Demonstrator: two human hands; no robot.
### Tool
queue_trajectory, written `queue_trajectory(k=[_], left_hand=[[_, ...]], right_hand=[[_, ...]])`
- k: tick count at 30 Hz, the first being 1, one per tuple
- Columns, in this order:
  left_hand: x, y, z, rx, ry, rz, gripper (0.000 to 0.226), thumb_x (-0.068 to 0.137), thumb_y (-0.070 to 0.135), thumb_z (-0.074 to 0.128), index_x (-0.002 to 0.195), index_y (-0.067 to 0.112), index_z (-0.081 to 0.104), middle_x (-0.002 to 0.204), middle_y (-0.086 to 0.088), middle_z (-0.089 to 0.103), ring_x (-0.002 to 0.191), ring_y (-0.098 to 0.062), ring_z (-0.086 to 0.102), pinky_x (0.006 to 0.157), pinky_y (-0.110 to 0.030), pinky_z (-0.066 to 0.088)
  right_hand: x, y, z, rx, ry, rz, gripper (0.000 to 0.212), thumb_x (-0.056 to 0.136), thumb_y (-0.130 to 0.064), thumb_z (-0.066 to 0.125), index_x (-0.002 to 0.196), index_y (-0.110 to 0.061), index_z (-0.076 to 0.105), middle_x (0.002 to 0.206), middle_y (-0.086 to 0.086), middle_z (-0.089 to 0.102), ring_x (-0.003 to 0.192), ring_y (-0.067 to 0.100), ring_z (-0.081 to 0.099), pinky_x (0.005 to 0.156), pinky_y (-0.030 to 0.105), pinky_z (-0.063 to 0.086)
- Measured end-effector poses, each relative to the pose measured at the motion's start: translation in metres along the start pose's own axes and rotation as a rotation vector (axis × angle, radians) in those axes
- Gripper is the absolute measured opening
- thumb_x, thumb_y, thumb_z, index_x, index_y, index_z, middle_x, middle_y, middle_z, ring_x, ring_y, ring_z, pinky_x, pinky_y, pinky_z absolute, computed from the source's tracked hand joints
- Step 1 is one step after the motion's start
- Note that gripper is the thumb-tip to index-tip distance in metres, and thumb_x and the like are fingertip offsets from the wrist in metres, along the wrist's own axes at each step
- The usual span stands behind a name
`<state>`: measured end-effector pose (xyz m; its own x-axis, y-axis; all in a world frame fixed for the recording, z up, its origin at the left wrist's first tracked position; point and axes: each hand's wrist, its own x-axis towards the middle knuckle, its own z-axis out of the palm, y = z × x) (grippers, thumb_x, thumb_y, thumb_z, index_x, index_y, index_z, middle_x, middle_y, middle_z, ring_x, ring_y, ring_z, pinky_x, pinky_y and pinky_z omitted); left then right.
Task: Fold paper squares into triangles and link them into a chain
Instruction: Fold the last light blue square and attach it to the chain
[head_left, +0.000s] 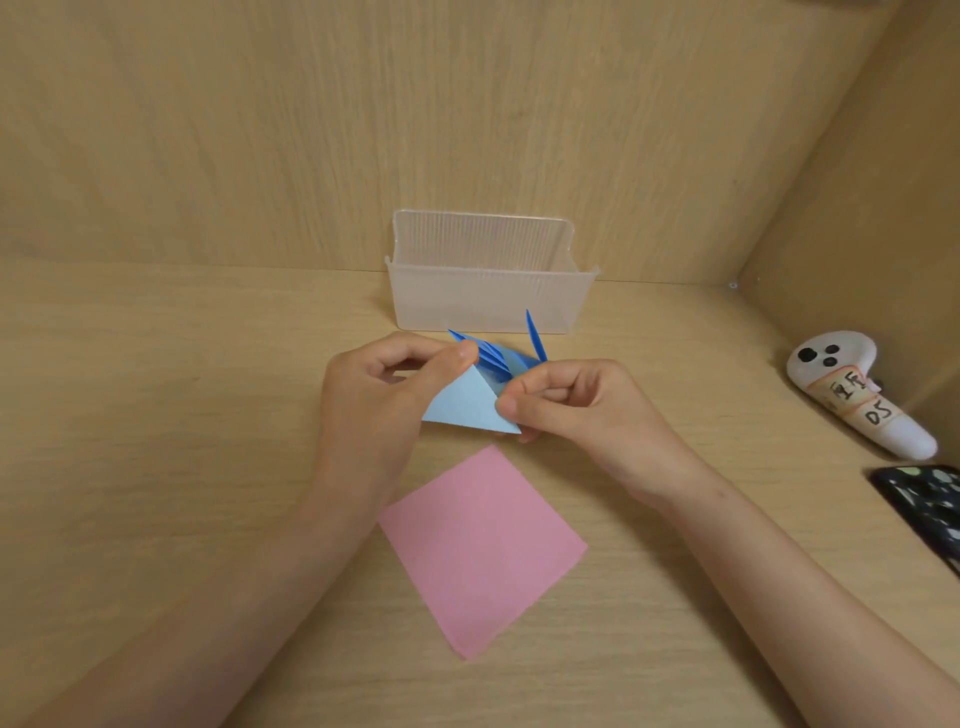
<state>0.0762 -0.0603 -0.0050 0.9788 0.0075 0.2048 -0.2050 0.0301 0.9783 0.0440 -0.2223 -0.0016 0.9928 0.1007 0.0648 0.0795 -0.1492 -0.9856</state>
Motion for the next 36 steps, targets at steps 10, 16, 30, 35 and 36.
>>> queue_trajectory(k=[10, 16, 30, 35, 36], left_hand=[[0.010, 0.006, -0.013, -0.109, 0.130, -0.077, 0.013, 0.079, 0.020, 0.072, 0.067, 0.016, 0.072, 0.069, 0.006, 0.067, 0.072, -0.008, 0.057, 0.075, -0.023, 0.043], [0.010, 0.005, -0.014, -0.064, 0.000, -0.217, 0.013, 0.078, 0.026, 0.073, 0.073, 0.013, 0.074, 0.071, 0.003, 0.068, 0.074, -0.010, 0.059, 0.077, -0.027, 0.044], [0.000, 0.007, 0.004, -0.026, -0.187, -0.337, 0.040, 0.096, 0.044, 0.042, 0.081, 0.022, 0.072, 0.072, 0.003, 0.074, 0.050, -0.010, 0.063, 0.038, -0.018, 0.041], [0.005, -0.001, -0.001, 0.222, -0.253, -0.218, 0.029, 0.095, 0.031, 0.051, 0.081, 0.016, 0.072, 0.072, 0.001, 0.069, 0.050, -0.004, 0.055, 0.042, -0.013, 0.036], [0.005, -0.005, -0.002, 0.322, -0.271, -0.161, 0.025, 0.091, 0.031, 0.056, 0.078, 0.017, 0.072, 0.072, 0.002, 0.069, 0.052, -0.003, 0.054, 0.046, -0.012, 0.038]], right_hand=[[0.002, 0.006, -0.011, -0.093, -0.161, 0.057, 0.007, 0.087, -0.006, 0.064, 0.081, -0.004, 0.068, 0.086, 0.015, 0.074, 0.075, 0.015, 0.067, 0.071, 0.029, 0.050], [0.006, 0.006, -0.010, 0.017, -0.023, 0.021, 0.008, 0.086, -0.010, 0.062, 0.081, -0.006, 0.066, 0.079, 0.008, 0.073, 0.068, 0.015, 0.065, 0.061, 0.023, 0.052], [0.009, 0.007, -0.014, 0.114, 0.170, -0.001, 0.011, 0.086, 0.002, 0.060, 0.094, -0.005, 0.061, 0.062, 0.008, 0.058, 0.046, 0.009, 0.054, 0.049, 0.019, 0.046], [0.010, 0.008, -0.037, 0.053, 0.380, 0.080, 0.006, 0.087, -0.006, 0.064, 0.092, -0.007, 0.065, 0.068, 0.007, 0.063, 0.049, 0.011, 0.053, 0.047, 0.019, 0.044], [0.010, 0.009, -0.041, 0.007, 0.406, 0.097, 0.005, 0.087, -0.008, 0.065, 0.092, -0.008, 0.066, 0.070, 0.005, 0.063, 0.049, 0.008, 0.053, 0.047, 0.018, 0.041]])
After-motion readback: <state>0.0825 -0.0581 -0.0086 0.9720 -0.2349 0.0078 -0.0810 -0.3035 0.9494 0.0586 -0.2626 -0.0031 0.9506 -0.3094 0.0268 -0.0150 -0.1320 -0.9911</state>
